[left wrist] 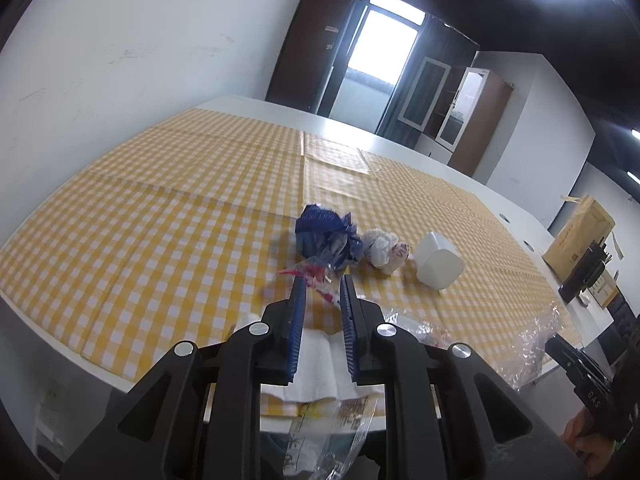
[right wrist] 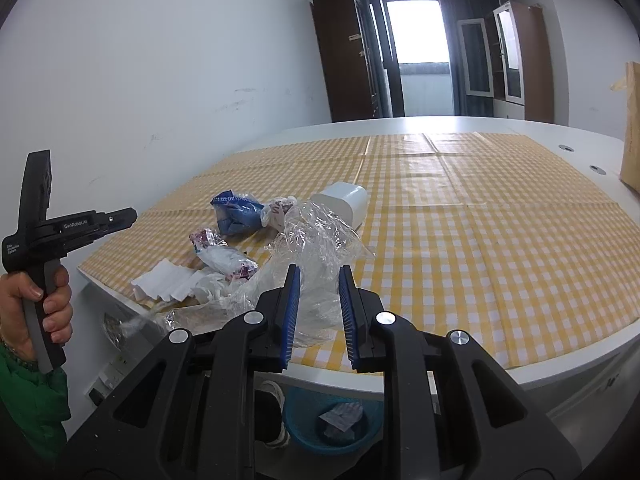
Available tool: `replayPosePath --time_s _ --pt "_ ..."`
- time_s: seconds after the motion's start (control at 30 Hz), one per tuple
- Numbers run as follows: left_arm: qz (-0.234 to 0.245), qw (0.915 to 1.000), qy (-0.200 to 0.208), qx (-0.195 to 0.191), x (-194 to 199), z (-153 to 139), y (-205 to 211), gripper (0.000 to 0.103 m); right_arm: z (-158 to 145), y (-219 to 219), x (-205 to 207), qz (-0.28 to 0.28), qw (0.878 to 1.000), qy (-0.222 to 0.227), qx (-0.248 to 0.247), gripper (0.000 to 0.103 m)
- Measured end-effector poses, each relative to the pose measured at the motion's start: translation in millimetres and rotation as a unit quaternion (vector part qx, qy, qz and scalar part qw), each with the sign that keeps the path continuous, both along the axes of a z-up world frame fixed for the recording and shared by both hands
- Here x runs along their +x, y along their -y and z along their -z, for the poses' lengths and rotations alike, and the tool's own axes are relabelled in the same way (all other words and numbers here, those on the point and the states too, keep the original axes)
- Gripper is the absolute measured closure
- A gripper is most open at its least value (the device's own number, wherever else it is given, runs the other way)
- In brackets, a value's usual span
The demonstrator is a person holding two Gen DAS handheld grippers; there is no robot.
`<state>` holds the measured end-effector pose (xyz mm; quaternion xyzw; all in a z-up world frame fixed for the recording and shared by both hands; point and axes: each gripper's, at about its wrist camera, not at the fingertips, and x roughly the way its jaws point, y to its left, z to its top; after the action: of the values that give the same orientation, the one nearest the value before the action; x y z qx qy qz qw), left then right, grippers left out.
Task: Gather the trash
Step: 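Lift the tissue with the left tool while the right tool lifts the plastic wrap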
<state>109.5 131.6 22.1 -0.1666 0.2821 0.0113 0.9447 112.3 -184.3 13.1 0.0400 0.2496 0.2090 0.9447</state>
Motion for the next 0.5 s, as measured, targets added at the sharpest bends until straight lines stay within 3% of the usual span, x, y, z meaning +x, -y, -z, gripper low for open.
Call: replayPosePath --time_s 0.1,0.2,0.5 --pt "0.01 0.9997 -0.016 0.012 -5 12 4 0.08 5 1 -1 -0.001 1.0 -0.006 0.002 0.084" --pt "-0.001 0.9988 -0.039 0.028 -5 26 1 0.08 7 0 -2 -0.003 1.0 -0.008 0.003 0.084" --pt "-0.007 0.9944 -0.1 0.033 9 61 -13 0.065 9 -3 -9 -0.011 1.0 -0.004 -0.002 0.084"
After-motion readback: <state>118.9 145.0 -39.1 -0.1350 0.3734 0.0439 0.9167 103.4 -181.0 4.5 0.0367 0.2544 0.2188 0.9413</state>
